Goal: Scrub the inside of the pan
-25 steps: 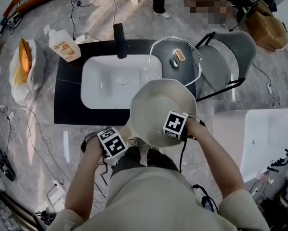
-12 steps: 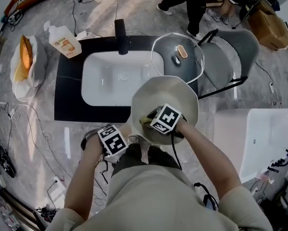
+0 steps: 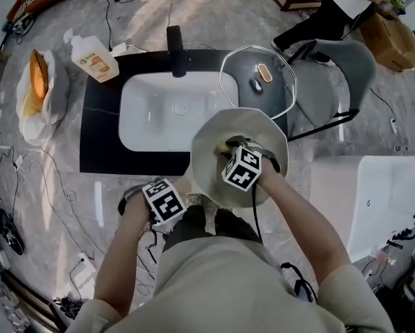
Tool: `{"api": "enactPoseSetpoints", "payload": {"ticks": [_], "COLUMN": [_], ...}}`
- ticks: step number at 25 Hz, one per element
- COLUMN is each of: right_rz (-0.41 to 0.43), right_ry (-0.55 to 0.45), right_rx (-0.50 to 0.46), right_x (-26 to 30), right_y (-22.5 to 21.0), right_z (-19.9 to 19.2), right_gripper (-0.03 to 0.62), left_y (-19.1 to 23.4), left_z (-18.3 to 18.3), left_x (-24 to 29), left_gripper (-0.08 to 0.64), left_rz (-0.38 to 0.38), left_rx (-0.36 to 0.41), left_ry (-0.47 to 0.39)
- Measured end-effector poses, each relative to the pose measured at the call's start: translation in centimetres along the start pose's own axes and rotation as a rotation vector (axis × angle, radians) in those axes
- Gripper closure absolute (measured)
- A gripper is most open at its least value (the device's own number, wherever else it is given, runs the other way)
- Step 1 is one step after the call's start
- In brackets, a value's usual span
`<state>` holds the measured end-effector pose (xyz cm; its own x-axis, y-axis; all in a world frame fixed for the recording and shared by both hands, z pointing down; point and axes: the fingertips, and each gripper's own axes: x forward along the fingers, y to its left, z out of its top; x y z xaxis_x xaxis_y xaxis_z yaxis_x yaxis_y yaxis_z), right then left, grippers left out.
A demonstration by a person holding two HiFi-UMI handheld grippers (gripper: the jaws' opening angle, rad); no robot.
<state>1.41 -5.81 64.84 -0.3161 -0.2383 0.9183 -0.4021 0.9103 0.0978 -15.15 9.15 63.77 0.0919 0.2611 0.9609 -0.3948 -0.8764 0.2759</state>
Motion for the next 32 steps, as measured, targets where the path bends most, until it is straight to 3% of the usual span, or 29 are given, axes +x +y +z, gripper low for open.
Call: {"api": "enactPoseSetpoints", "payload": {"ticks": [6,10,14,19,22,27,32], "right_rz": [-0.035,0.008,0.124,0.370,0.471,0.690,0.784], "right_ry": [0.181,0.313,0.474,0.661,0.623,0.464,0.271], "right_rx": [-0.030,-0.039,-0.044,0.006,0.104,0.306,0.464], "right_x": [-1.3,-2.3,-3.7,-5.8,-6.5,-6.6,-5.8], "right_y": [-3.0,-3.4,-1.6,3.6,5.5,9.9,12.1], "right_z": [-4.5,-7.4,-9.9,-13.0,-12.3,-9.1,-3.8], "right_gripper": [0.445,0.445,0.446,0.448,0.448,0.448,0.448], "left_y": [-0.1,0.0,0.0,0.3,0.3,0.2,0.3], "left_z": [0.0,-0.1,0.1,0.0,0.1,0.2,0.1], "left_x": [0.1,0.1,0.1,0.1,0.1,0.1,0.0], "left_gripper": [0.479,0.477,0.476,0.473,0.472,0.472,0.472], "left_rz": [0.002,-0.002,-0.005,0.004,0.006,0.008,0.009], "left_rx": [-0.007,-0.012,-0.016,-0.013,-0.011,-0.013,-0.010], "left_ry": [0.002,0.007,0.008,0.003,0.002,0.003,0.005]}}
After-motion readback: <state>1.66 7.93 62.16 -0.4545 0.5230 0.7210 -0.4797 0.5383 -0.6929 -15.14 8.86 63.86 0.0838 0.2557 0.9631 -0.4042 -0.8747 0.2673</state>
